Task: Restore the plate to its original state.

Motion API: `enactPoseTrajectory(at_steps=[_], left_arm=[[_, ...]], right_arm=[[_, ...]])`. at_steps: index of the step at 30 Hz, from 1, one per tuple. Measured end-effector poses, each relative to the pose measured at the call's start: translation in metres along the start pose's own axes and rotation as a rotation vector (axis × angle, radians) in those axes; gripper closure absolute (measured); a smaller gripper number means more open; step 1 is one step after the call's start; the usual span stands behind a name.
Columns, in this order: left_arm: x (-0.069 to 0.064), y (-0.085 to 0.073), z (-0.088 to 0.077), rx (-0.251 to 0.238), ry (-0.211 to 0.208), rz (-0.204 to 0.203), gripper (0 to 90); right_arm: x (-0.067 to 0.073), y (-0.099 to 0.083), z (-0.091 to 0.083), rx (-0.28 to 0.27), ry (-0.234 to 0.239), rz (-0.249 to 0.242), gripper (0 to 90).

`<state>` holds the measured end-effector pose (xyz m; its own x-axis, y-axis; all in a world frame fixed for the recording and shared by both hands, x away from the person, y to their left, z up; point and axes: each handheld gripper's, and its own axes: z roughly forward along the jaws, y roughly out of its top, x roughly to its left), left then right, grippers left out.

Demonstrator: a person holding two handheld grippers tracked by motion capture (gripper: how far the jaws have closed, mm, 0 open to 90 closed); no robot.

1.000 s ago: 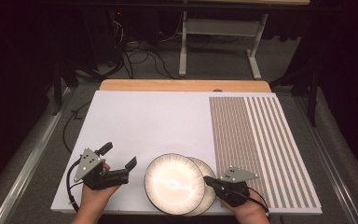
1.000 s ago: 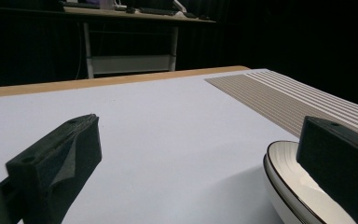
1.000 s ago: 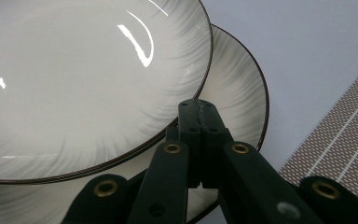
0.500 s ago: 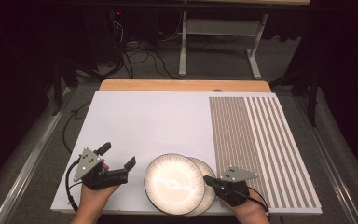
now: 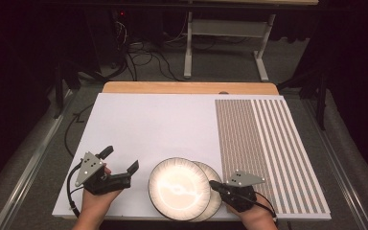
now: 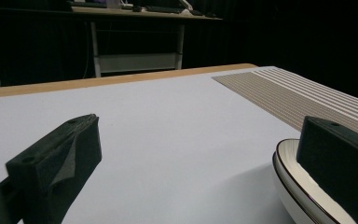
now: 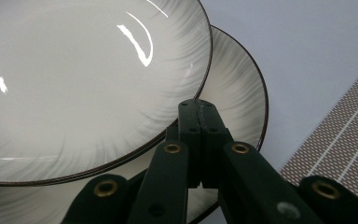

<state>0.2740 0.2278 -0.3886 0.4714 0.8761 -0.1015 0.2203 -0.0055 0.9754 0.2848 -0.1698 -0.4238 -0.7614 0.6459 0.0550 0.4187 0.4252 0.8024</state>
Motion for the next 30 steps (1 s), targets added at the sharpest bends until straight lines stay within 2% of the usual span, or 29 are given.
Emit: enactPoseTrajectory(at_steps=[30], left_arm=[[0.0020,-0.0014,0.0005,0.006,-0.001,-0.007,0.5]], right_arm=[[0.0005,0.0007,-0.0001,0.002,-0.009,-0.019,90.0]])
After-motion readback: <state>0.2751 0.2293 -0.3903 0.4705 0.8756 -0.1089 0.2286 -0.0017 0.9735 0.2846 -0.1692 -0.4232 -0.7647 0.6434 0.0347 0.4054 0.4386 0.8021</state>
